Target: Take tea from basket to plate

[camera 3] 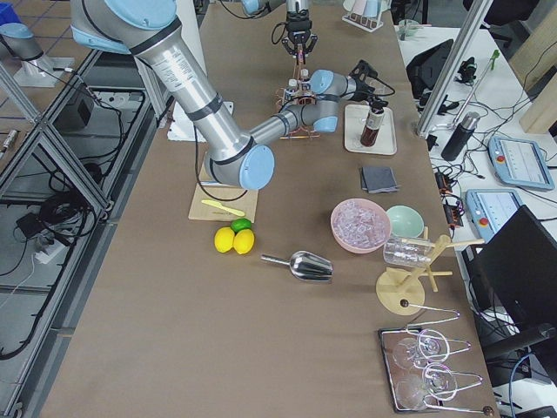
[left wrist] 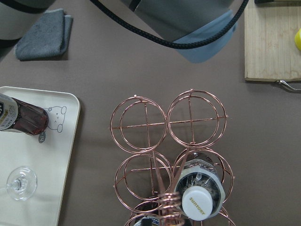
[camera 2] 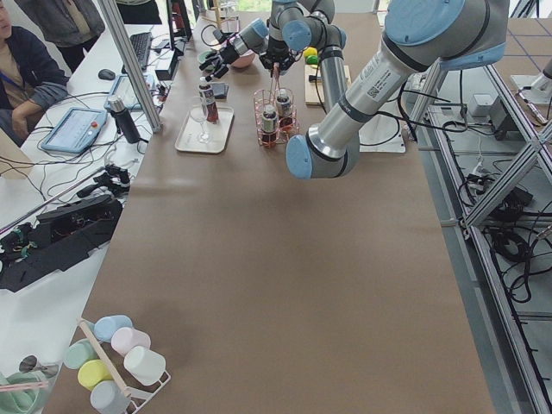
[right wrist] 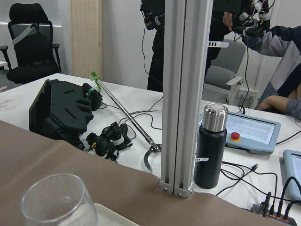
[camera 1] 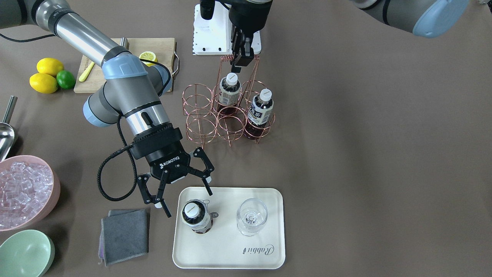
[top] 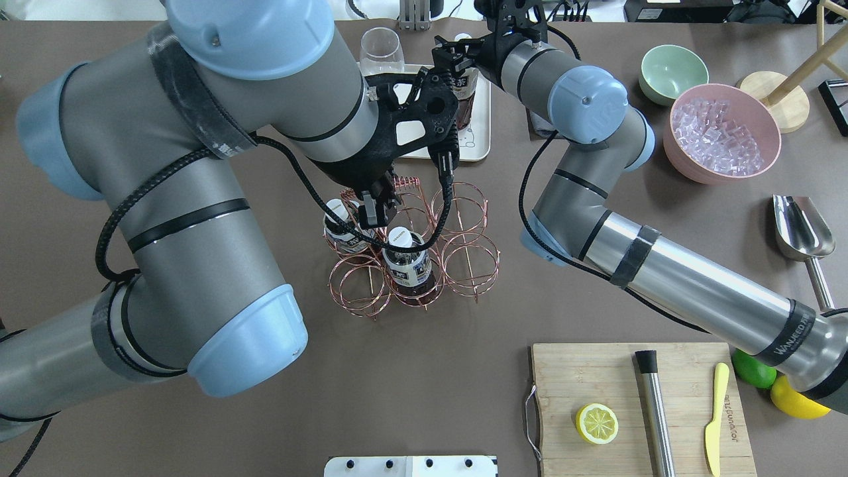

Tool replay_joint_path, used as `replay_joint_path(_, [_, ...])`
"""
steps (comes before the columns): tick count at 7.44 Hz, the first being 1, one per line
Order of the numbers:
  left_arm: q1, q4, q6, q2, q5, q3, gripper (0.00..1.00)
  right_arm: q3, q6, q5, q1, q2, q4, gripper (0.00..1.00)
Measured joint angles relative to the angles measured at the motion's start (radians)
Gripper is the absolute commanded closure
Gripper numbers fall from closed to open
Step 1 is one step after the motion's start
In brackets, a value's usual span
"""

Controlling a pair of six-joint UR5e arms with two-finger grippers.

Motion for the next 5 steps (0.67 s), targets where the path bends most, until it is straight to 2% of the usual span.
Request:
replay_joint_path(1, [-0.004,0.001,0.0,0.0,0.0,-0.004,1.0,0.11,0.004,0.045,0.019,-0.039,-0.108,0.0])
replay_joint_path(2, [-0.016,0.006,0.002,0.0,-0.002,-0.015,1.0,0.264,0.027,0.094,0.038,-0.097,-0.258,0.0])
replay_joint_path(4, [-0.094,0.034,0.007,0.013,-0.013,-0.052,1.0,0.576,0.081,0.17,0.061,-0.229,-0.551,0.0])
replay_joint_path(5, [-0.146,0.057,0.036,0.028,-0.04,-0.073,1.0,0.688,0.101,0.228,0.085,-0.306,-0.653,0.0])
